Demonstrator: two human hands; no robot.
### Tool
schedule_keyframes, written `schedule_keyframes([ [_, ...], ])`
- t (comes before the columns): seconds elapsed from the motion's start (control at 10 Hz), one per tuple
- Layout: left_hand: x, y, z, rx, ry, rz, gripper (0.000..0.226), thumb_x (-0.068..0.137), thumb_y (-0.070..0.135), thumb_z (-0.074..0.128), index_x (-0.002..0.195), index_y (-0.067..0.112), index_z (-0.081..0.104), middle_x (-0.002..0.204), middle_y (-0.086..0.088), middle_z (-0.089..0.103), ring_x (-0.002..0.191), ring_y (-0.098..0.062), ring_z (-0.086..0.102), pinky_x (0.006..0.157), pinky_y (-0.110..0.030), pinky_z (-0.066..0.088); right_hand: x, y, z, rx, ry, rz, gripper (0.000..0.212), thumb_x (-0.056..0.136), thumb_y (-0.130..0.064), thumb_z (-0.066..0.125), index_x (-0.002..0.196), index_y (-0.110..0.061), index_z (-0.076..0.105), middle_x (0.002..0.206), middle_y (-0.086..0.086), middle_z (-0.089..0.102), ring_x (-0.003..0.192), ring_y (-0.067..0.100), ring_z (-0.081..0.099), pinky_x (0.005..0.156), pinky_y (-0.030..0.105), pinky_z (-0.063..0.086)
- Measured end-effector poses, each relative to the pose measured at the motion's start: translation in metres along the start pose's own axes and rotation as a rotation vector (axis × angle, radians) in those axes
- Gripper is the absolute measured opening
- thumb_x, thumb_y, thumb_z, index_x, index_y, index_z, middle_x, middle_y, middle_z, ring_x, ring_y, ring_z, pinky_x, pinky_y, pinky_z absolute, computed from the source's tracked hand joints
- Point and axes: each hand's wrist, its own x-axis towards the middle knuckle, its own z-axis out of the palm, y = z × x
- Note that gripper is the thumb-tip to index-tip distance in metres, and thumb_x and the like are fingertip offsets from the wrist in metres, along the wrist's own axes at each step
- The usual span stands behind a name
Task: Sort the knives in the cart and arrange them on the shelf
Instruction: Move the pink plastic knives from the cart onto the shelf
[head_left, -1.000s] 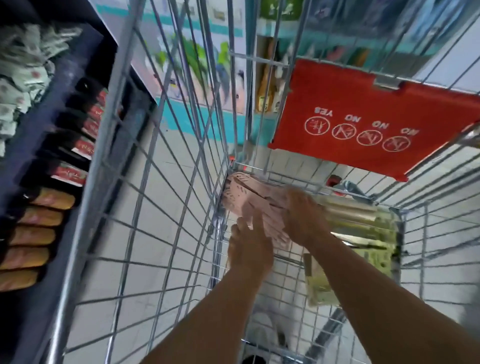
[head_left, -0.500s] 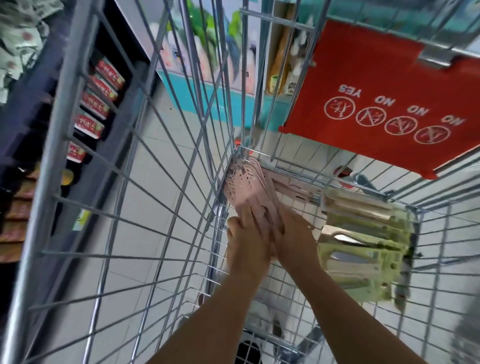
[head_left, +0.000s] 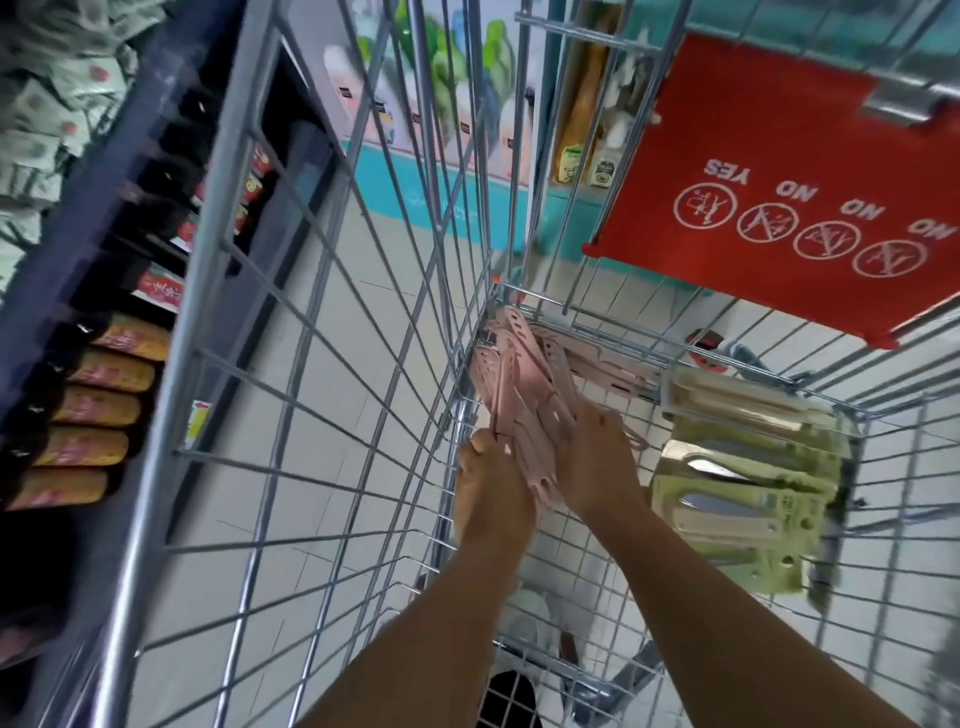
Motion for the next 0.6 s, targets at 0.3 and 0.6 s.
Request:
schedule_keyframes([
  [0.3,-0.043,-0.005,-0.031,-0.069,0.071,0.158,0.049,0.089,-0.002,0.042,0.134,0.013,0.032,0.132,-0.010,0.035,0.106,-0.030,0.052,0.082,-0.034,0.047,-0.073,-0.016,-0.024,0.130,0.071,0.047,0.036,0.098,-0.006,0.041,0.134,-0.008,0.034,0.098,0.007,0.059,0.072,0.019,0.061,0.057,0.025,0.040],
  [0.6,-0.137,-0.021,-0.084,-0.015,0.092,0.353,0.048,0.096,0.005,0.038,0.142,0.014,0.027,0.140,-0.007,0.032,0.120,-0.022,0.047,0.076,-0.022,0.036,-0.193,-0.044,-0.046,0.212,0.337,0.043,0.038,0.100,-0.007,0.031,0.134,-0.018,0.043,0.090,-0.008,0.049,0.062,0.012,0.048,0.049,0.019,0.031],
])
